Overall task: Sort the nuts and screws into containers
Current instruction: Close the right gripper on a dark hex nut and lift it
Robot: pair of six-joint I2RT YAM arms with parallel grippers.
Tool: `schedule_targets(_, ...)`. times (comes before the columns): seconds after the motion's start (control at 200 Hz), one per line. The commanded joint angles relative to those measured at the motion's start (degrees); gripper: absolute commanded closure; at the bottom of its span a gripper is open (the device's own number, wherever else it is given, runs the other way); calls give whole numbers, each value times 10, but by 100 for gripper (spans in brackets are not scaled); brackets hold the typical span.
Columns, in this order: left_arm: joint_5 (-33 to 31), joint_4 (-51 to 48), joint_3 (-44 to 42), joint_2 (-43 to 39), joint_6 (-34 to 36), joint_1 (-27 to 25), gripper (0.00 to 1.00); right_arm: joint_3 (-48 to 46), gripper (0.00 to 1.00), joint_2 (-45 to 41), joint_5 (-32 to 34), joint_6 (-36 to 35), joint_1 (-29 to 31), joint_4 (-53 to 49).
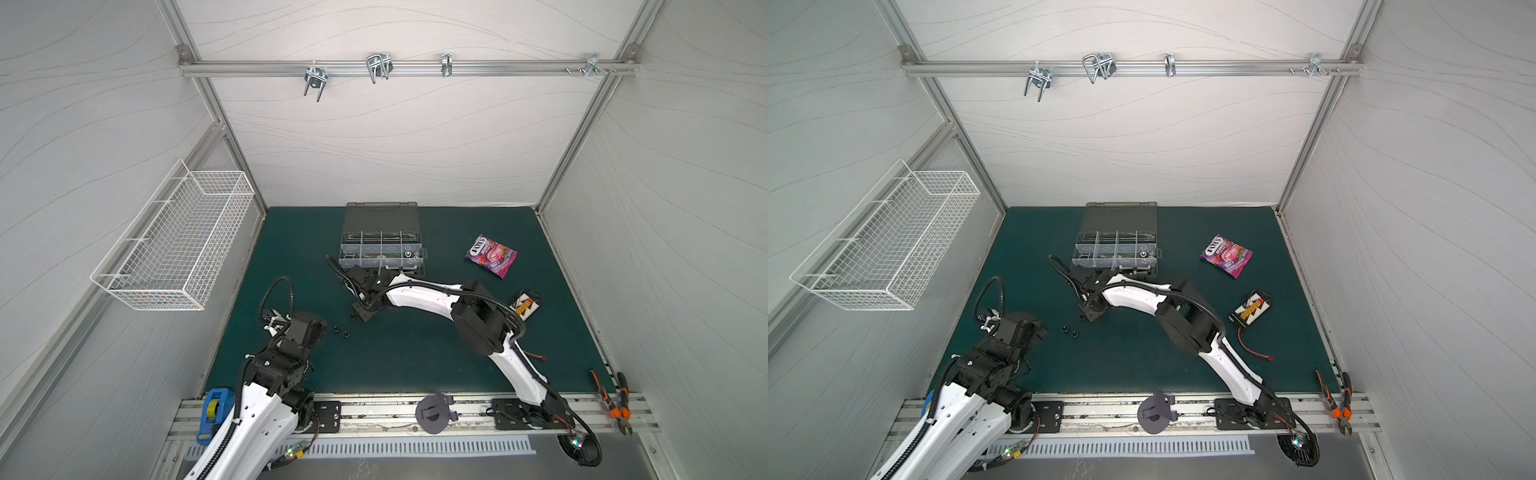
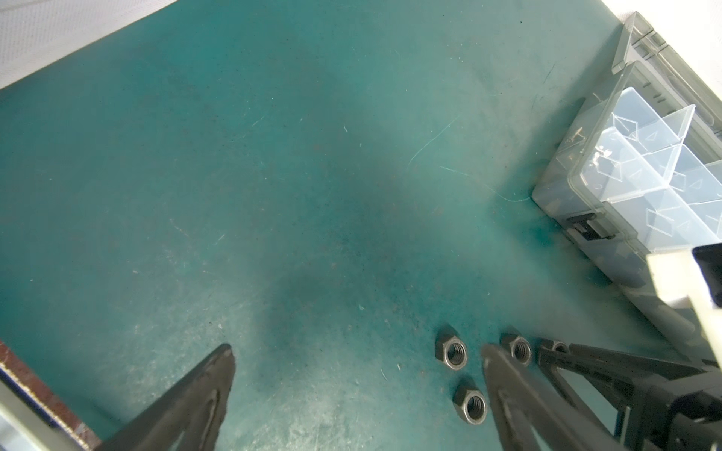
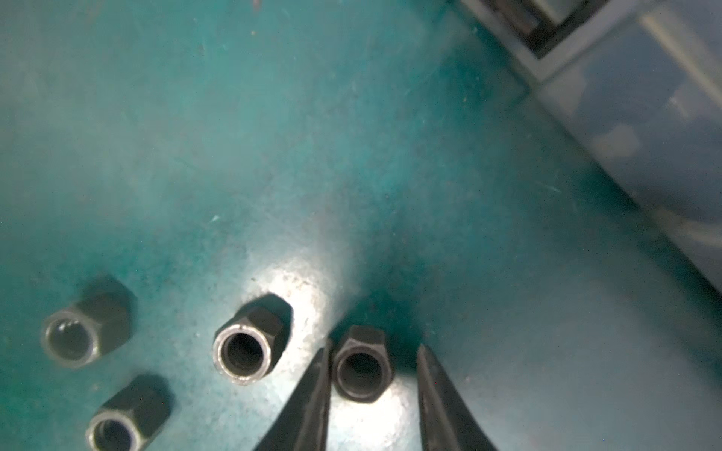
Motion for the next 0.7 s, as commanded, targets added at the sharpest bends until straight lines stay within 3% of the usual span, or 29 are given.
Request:
schedule_targets(0.0,-7,4,3,4,-8,2,1,-8,66,24,-29,4,-6,-28)
schedule_targets(0.695,5,20,3,21,-1,2,1,-7,80,35,-6,-7,-7,-34)
